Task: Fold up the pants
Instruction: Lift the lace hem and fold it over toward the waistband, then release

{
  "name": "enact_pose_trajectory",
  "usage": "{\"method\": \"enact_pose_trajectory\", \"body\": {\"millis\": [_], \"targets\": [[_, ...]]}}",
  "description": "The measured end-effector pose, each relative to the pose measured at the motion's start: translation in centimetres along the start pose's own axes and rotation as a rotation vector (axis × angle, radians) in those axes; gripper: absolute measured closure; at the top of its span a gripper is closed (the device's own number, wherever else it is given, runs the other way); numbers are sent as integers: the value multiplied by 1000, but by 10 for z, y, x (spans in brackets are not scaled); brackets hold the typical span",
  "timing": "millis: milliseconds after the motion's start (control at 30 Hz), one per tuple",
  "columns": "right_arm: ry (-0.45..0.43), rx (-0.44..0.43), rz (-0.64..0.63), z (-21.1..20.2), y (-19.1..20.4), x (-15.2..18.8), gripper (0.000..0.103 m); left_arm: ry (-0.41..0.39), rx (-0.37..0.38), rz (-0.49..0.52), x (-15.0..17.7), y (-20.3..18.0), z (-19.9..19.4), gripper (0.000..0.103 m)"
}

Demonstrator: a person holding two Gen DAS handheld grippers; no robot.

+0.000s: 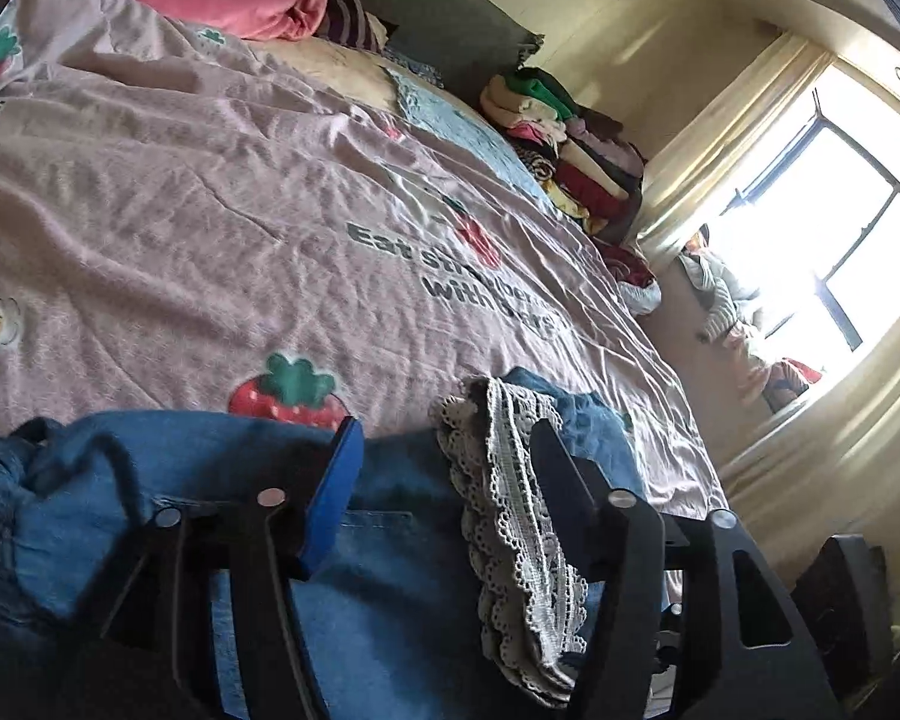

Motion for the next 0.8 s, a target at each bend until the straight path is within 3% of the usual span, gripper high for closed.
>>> {"method": "enact_pose_trajectory", "body": {"millis": [100,167,267,433,500,533,567,800], "targets": [[-36,-56,18,-20,-2,2,67,21,16,1,0,-7,7,38],[-58,-43,14,-34,-4,9,59,37,17,13,-3,-12,13,33],[-72,-1,-1,-48,-9,19,56,80,-2,19,-9,-16,29,25],[-49,54,10,-49,-24,39,46,156,-66,-15,-17,-4,62,24],[-36,66,48,-45,-36,44,45,153,-55,-19,-19,-5,68,38],[-31,73,73,-42,-42,45,45,158,-28,-23,-19,-8,70,73],[-26,82,96,-39,-49,47,43,161,5,-30,-18,-11,70,84],[9,96,168,-27,-69,60,39,56,-56,63,-16,-28,37,87]]}}
Point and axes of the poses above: each gripper's, at about its wrist camera, not at the fingertips, and z roughly the way its jaws point, y to its left, x to its underside, the point moved 8 cm from there along z, roughly the way its jaws point, and after that the axes turned 9 degrees about y, right-handed, at the moved point
